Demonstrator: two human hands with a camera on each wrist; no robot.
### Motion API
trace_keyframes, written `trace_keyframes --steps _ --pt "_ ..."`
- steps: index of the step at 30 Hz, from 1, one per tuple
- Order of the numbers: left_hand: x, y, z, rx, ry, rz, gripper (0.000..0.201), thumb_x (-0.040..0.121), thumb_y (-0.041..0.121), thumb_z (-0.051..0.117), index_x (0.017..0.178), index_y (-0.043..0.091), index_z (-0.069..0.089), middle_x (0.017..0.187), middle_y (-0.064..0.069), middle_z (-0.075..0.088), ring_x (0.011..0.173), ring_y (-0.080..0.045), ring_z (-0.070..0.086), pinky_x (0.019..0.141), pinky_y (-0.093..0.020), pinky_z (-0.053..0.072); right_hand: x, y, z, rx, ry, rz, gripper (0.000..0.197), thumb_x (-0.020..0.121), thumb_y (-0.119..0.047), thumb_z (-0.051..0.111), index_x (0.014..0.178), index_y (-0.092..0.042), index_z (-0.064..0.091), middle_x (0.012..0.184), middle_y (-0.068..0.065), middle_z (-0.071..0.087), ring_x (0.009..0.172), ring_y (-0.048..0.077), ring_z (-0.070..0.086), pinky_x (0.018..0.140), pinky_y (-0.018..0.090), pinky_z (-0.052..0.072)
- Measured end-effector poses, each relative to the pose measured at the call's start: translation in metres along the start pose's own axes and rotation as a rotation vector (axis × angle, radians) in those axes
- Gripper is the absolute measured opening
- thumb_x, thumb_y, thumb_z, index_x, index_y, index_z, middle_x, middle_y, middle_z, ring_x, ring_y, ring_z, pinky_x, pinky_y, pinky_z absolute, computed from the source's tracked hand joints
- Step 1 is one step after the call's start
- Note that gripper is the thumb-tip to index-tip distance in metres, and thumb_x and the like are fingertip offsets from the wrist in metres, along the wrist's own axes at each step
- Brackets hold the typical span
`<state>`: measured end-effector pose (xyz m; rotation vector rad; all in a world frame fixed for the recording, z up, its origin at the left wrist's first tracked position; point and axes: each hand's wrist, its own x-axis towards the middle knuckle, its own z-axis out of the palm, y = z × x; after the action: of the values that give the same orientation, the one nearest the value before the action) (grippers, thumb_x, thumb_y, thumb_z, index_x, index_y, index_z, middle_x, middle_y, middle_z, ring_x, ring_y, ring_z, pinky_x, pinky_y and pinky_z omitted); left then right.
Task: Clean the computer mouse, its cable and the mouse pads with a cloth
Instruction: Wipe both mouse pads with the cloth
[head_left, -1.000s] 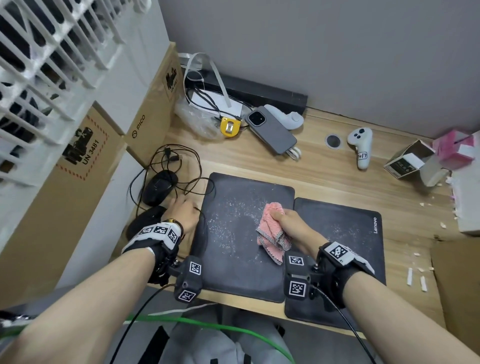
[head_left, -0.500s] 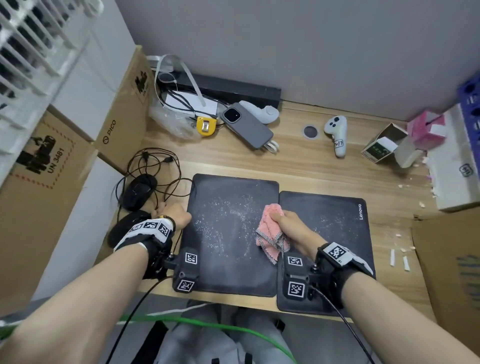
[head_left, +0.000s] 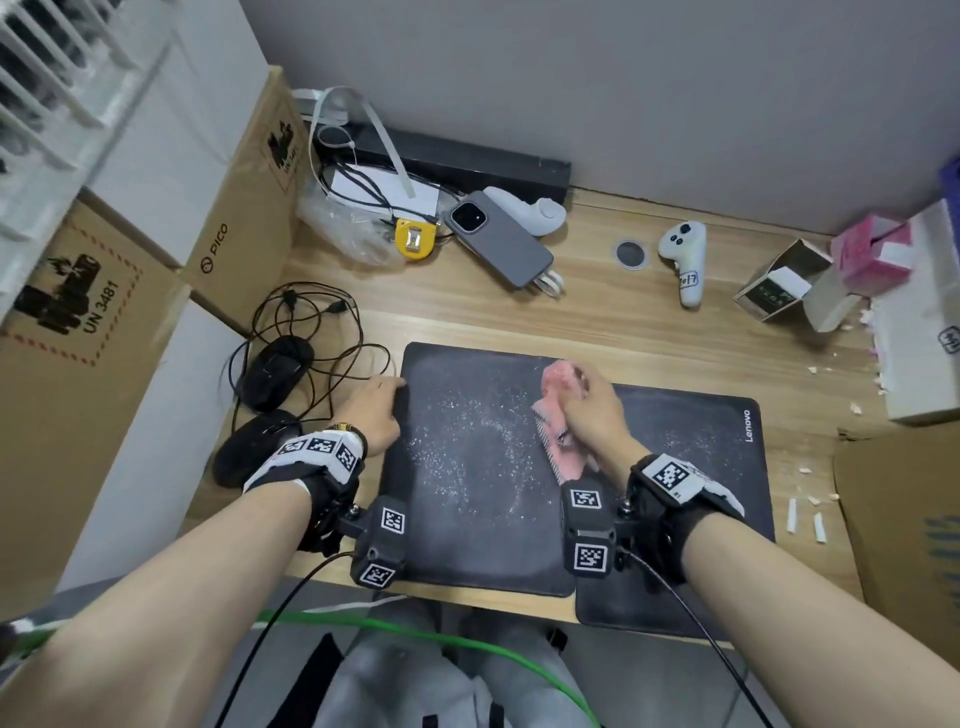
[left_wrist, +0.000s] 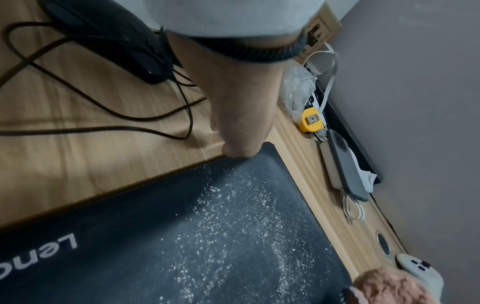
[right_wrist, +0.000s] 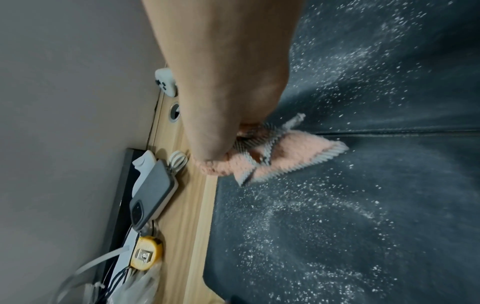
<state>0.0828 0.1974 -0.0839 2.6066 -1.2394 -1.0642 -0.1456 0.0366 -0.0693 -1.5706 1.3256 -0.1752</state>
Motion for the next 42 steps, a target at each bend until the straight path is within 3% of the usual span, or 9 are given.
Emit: trace_keyframes --steps 3,7,9,11,13,25,31,36,42 --pt "0.003 -0.003 -0.004 -0.001 0.015 0.107 0.065 0.078 -0.006 0.051 0.138 0.015 0.042 0.141 -0.007 0.047 0.126 -0.027 0.048 0.103 -0.041 0.041 0.022 0.000 0.007 -0.133 0.129 -0.128 0.045 0.081 -0.014 0.041 0.121 -0.016 0.061 0.114 0.008 0.064 0.108 0.027 0.056 0.100 0.042 0.045" --pt "0.005 -0.013 -0.007 0.102 0.001 0.197 0.069 0.078 -0.006 0.051 0.143 0.014 0.038 0.150 -0.004 0.039 0.130 -0.026 0.045 0.104 -0.039 0.040 0.035 0.006 0.034 -0.331 -0.022 -0.136 0.045 0.080 -0.030 0.030 0.111 -0.011 0.056 0.115 0.007 0.055 0.110 0.023 0.046 0.096 0.046 0.037" --pt "0.005 -0.018 -0.008 0.190 -0.016 0.263 0.074 0.079 -0.005 0.051 0.149 0.013 0.031 0.159 0.000 0.023 0.138 -0.022 0.037 0.110 -0.032 0.034 0.028 0.012 0.049 -0.551 -0.105 -0.075 0.055 0.093 -0.029 0.041 0.143 -0.006 0.033 0.153 0.019 0.026 0.142 0.030 0.020 0.117 0.044 0.013" --pt "0.008 -0.024 -0.010 0.274 -0.041 0.294 0.077 0.080 -0.004 0.049 0.151 0.015 0.026 0.161 0.004 0.013 0.137 -0.021 0.036 0.106 -0.028 0.033 0.019 0.015 0.064 -0.638 -0.153 -0.012 0.078 0.097 -0.038 0.043 0.153 -0.006 -0.001 0.160 0.018 -0.011 0.147 0.030 -0.012 0.117 0.040 -0.009" --pt "0.010 -0.027 -0.013 0.306 -0.070 0.293 0.080 0.080 -0.004 0.048 0.152 0.020 0.022 0.161 0.010 0.009 0.133 -0.022 0.042 0.099 -0.030 0.039 0.015 0.010 0.073 -0.636 -0.126 0.014 0.082 0.099 -0.043 0.039 0.151 -0.005 -0.012 0.158 0.018 -0.020 0.145 0.030 -0.022 0.116 0.040 -0.015" --pt "0.007 -0.030 -0.032 0.379 -0.145 0.260 0.080 0.087 -0.002 0.040 0.154 0.029 0.010 0.160 0.006 0.017 0.135 -0.022 0.039 0.091 -0.036 0.045 -0.002 -0.020 0.149 -0.773 -0.476 -0.469 0.059 0.104 -0.037 0.022 0.153 -0.019 -0.007 0.160 0.001 -0.017 0.146 0.016 -0.021 0.118 0.034 -0.015" --pt "0.017 -0.023 -0.036 0.375 -0.137 0.199 0.079 0.082 0.000 0.046 0.152 0.024 0.018 0.159 0.016 0.012 0.126 -0.027 0.049 0.086 -0.040 0.052 0.002 0.011 0.091 -0.678 -0.369 -0.292 0.055 0.104 -0.039 0.023 0.153 -0.030 0.000 0.161 -0.004 -0.014 0.147 0.012 -0.018 0.121 0.040 -0.006" --pt "0.020 -0.019 -0.033 0.418 -0.092 0.257 0.070 0.087 0.006 0.043 0.150 0.029 0.024 0.152 0.006 0.027 0.117 -0.028 0.052 0.080 -0.039 0.053 0.000 0.024 0.062 -0.640 -0.205 -0.090 0.053 0.103 -0.039 0.025 0.151 -0.037 0.001 0.160 0.002 -0.018 0.147 0.020 -0.019 0.120 0.044 -0.006" --pt "0.019 -0.033 -0.032 0.489 -0.196 0.305 0.078 0.089 0.000 0.043 0.154 0.029 0.011 0.162 0.005 -0.001 0.143 -0.020 0.023 0.092 -0.034 0.044 0.024 -0.009 0.097 -0.627 -0.252 -0.101 0.057 0.103 -0.047 0.018 0.153 -0.030 -0.003 0.159 0.003 -0.022 0.145 0.023 -0.025 0.114 0.041 -0.016"
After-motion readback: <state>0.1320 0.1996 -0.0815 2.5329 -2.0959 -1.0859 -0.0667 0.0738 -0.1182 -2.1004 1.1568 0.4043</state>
